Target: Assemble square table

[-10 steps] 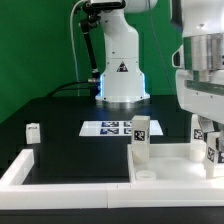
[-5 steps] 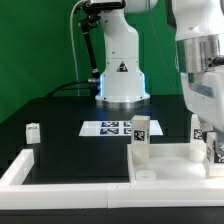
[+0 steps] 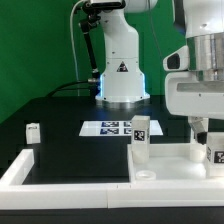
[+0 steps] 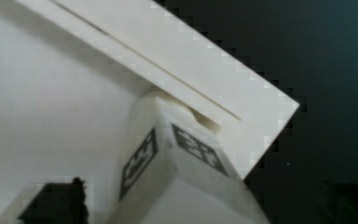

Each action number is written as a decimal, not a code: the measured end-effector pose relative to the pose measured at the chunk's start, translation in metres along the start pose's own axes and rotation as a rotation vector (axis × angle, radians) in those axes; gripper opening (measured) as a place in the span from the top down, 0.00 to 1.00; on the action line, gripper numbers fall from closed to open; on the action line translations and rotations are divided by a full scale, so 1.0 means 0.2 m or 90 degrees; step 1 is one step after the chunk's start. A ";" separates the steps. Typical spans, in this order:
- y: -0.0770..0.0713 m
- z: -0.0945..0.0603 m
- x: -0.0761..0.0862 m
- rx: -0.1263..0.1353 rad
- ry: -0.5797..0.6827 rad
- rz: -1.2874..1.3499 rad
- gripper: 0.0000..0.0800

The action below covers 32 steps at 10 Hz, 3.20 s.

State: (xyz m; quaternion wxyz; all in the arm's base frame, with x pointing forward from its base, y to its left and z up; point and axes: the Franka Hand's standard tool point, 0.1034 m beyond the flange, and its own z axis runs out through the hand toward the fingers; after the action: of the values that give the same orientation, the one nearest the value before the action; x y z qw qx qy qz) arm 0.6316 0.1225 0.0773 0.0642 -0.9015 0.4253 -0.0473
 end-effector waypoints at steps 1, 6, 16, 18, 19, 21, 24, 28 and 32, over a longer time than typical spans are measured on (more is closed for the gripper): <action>0.00 0.00 0.00 -0.003 0.002 -0.031 0.19; 0.00 0.00 0.01 -0.024 0.020 -0.292 0.35; 0.05 0.01 0.02 -0.002 -0.022 0.480 0.63; 0.05 0.01 0.02 -0.003 -0.027 0.552 0.63; 0.05 0.01 0.02 -0.003 -0.027 0.565 0.56; 0.05 0.02 0.01 -0.005 -0.024 0.525 0.39; -0.02 0.00 -0.06 -0.001 -0.016 0.170 0.19; 0.00 0.01 -0.03 -0.019 0.001 -0.095 0.19; 0.03 0.01 0.03 -0.033 0.006 -0.407 0.19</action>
Offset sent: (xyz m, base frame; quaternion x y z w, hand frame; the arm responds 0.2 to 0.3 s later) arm -0.0036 0.0074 0.0003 -0.0228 0.0179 -0.2554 0.9664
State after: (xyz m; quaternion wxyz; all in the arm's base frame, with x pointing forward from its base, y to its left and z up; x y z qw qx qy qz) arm 0.6310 0.1139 0.0744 0.0210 -0.9906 0.1222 -0.0580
